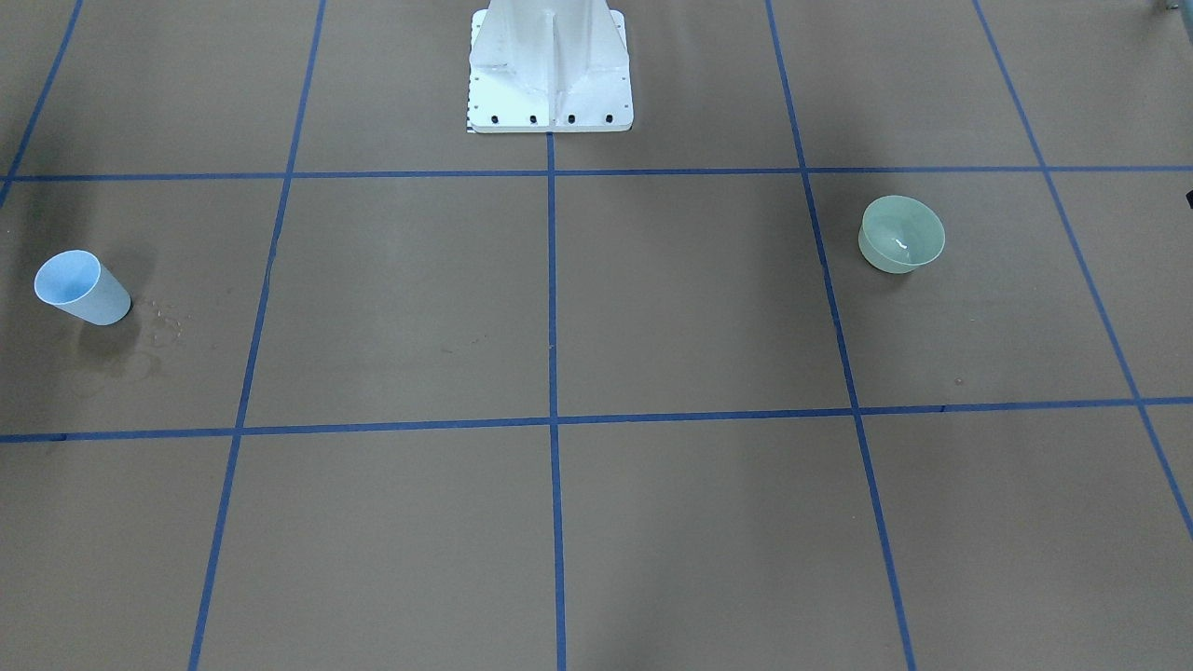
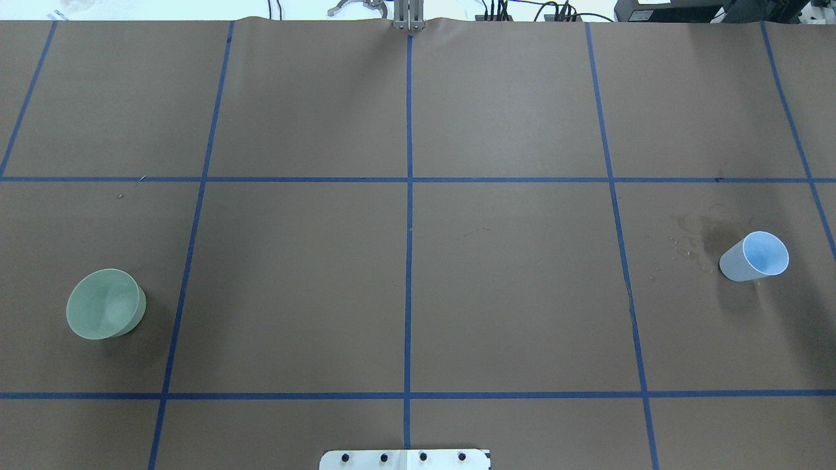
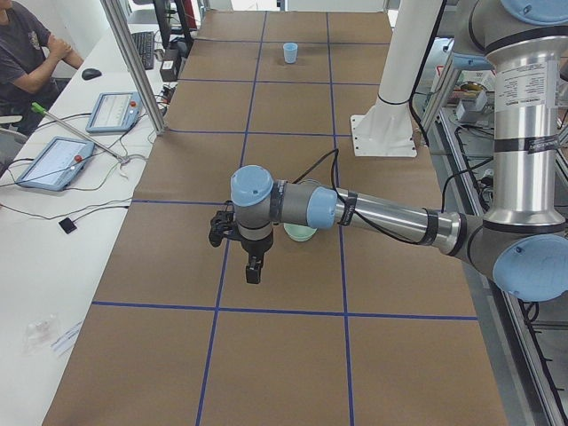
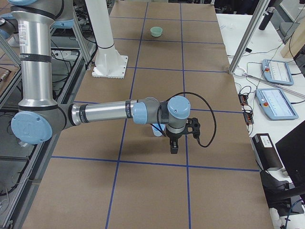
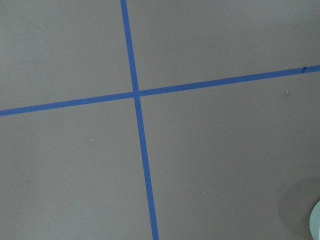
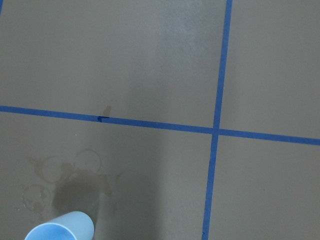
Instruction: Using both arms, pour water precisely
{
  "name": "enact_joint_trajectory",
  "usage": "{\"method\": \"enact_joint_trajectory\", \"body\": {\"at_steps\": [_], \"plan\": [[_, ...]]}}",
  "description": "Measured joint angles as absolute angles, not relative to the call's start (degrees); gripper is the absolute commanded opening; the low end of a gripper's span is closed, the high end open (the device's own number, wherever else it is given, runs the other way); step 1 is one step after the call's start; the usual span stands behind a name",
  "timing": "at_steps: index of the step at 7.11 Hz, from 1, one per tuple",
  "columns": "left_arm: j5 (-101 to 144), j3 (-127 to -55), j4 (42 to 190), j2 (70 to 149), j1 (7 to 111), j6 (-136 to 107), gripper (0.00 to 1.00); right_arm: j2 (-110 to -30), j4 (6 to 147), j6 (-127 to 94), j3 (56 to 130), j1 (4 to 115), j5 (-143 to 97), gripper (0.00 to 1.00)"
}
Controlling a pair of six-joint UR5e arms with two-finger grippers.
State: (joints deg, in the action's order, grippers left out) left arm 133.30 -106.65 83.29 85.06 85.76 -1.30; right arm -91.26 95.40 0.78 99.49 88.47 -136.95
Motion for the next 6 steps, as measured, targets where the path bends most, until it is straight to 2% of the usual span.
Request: {"method": "enact_joint_trajectory", "body": {"at_steps": [6], "plan": [[133.53, -101.43, 87.53, 84.47, 85.69, -1.01, 1.00, -91.75, 95.47, 1.54, 98.66, 88.33, -135.55, 0.99]]}}
